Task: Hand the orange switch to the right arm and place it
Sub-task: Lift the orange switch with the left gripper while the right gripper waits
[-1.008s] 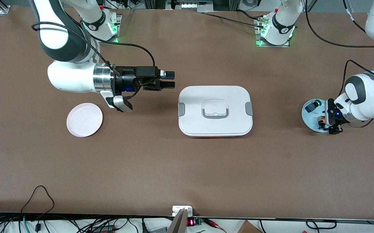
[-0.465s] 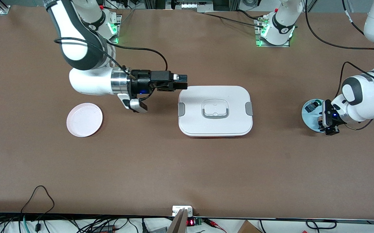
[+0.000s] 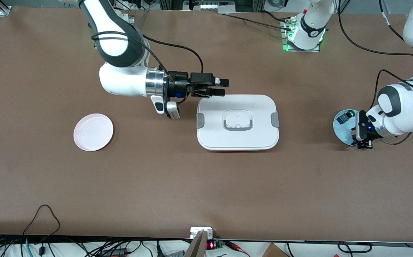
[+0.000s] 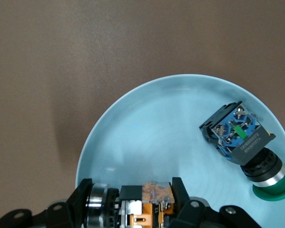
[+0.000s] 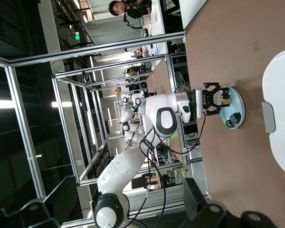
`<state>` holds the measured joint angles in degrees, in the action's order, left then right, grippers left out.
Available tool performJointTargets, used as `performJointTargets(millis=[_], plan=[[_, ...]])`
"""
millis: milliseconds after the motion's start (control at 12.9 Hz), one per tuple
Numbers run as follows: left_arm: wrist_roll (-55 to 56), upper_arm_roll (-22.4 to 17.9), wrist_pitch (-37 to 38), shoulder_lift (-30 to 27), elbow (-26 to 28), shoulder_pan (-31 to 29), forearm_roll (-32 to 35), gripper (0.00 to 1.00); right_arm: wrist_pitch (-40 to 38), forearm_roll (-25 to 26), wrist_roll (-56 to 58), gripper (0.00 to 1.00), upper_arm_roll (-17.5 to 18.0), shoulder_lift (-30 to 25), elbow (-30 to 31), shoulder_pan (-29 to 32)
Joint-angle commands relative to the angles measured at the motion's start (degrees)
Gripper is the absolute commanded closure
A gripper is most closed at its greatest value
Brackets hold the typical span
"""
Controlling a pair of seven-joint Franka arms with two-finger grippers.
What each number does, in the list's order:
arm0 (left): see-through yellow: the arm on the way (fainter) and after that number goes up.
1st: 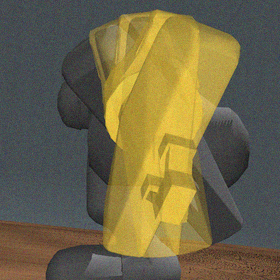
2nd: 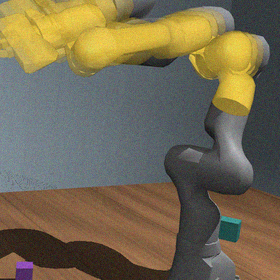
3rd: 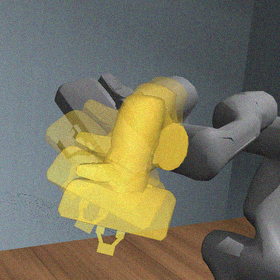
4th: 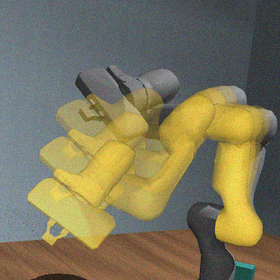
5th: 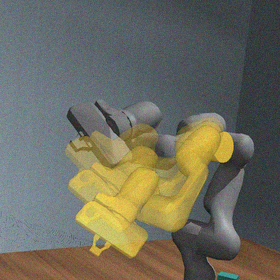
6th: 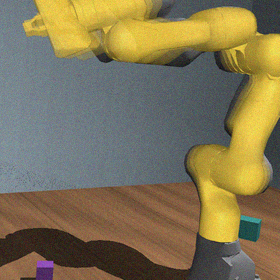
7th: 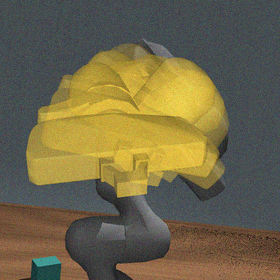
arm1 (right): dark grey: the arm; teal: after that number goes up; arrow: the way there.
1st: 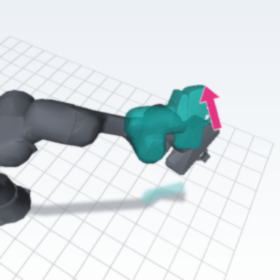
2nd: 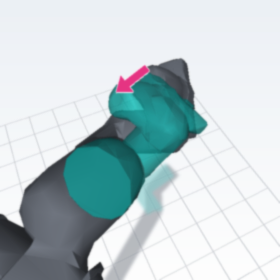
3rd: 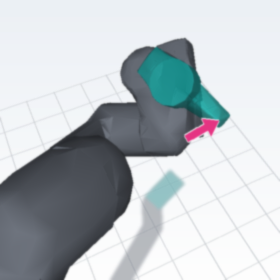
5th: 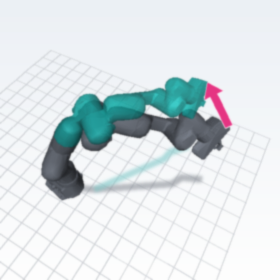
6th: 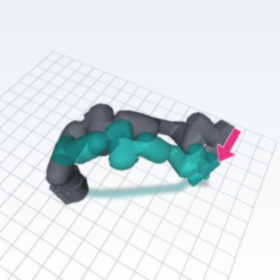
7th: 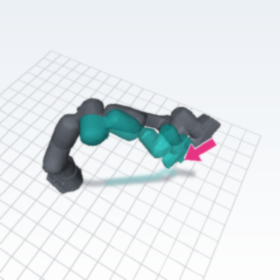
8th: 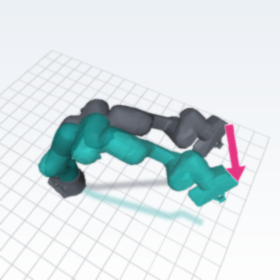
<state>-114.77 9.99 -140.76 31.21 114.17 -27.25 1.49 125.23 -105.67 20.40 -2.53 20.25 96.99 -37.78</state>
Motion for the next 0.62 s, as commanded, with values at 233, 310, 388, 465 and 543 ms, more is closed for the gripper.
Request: performJointTargets(millis=[233, 310, 388, 465, 543], plan=[[-3.8, 1.6, 3.5, -0.4, -2.4, -0.8, -1.5, 1.00, 0.5, -8.4, 2.2, 0.01, -0.5, 1.1, -1.7, -1.8], [-3.6, 3.0, 7.4, -0.3, -4.7, -1.1, -2.9, 1.00, 0.5, -8.5, 3.0, 0.00, -0.5, 1.2, -1.6, -1.8], [-3.6, 3.2, 11.8, -0.4, -6.9, -0.7, -5.4, 1.00, 0.2, -8.5, 3.5, 0.00, -0.5, 1.2, -1.6, -1.5], [-3.5, 3.7, 16.4, -0.4, -8.9, -0.3, -7.3, 1.00, 0.2, -8.3, 3.6, 0.00, -0.5, 1.2, -1.6, -1.3], [-3.5, 5.6, 20.0, -0.5, -10.4, -0.6, -9.8, 1.00, 0.1, -8.2, 3.7, 0.00, -0.5, 1.1, -1.5, -1.3]])
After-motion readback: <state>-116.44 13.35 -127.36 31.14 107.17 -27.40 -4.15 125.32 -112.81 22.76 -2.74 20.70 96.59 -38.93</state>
